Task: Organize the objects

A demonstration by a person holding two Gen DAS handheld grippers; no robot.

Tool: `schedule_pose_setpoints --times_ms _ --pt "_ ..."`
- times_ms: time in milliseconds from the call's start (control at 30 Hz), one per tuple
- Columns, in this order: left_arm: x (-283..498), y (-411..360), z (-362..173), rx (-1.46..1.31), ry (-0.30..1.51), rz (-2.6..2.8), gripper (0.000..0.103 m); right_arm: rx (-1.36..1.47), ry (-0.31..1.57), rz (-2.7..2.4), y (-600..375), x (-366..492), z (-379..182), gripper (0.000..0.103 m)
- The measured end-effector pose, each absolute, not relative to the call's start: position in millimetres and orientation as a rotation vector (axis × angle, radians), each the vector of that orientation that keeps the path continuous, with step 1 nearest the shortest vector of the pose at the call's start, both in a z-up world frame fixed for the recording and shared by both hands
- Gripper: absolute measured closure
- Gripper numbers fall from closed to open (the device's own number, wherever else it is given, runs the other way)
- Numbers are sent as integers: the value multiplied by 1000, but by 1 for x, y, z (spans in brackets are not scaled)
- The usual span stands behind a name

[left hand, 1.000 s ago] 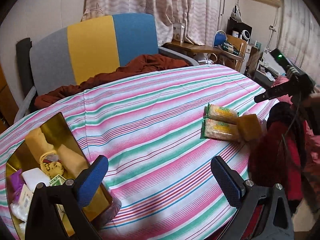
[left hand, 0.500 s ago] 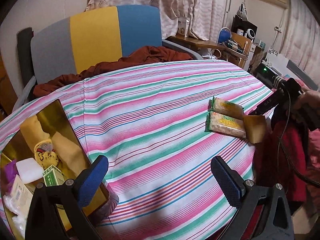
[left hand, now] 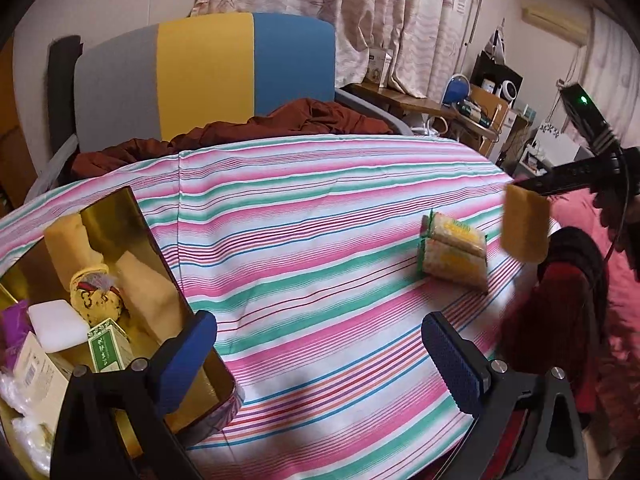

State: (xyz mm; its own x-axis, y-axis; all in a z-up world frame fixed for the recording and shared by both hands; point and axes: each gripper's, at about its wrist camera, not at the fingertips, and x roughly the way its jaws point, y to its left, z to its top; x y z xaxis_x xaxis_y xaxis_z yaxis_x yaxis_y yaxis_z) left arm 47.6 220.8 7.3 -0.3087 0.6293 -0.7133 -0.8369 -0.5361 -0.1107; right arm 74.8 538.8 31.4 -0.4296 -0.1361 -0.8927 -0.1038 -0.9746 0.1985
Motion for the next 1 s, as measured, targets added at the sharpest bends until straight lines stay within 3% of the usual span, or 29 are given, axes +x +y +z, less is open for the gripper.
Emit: schedule_pose_setpoints --times_ms 367,733,833,933,967,1000 --pt "49 239 -12 -963 383 1869 0 1682 -278 -2334 411 20 -48 40" --pt "34 286 -55 -1033 461 1916 5 1557 -263 -2373 400 -1 -69 39" --pt "30 287 -56 -1006 481 1962 20 1527 -296 -2413 406 -9 -71 41" --pt "32 284 -51 -960 477 1953 44 1537 -304 -2424 406 -20 -76 46" --pt "32 284 -50 -951 478 1947 49 1546 -301 -2424 406 -22 -78 56" --pt "37 284 -49 -932 499 1946 49 1553 -302 -2429 406 -24 -80 57"
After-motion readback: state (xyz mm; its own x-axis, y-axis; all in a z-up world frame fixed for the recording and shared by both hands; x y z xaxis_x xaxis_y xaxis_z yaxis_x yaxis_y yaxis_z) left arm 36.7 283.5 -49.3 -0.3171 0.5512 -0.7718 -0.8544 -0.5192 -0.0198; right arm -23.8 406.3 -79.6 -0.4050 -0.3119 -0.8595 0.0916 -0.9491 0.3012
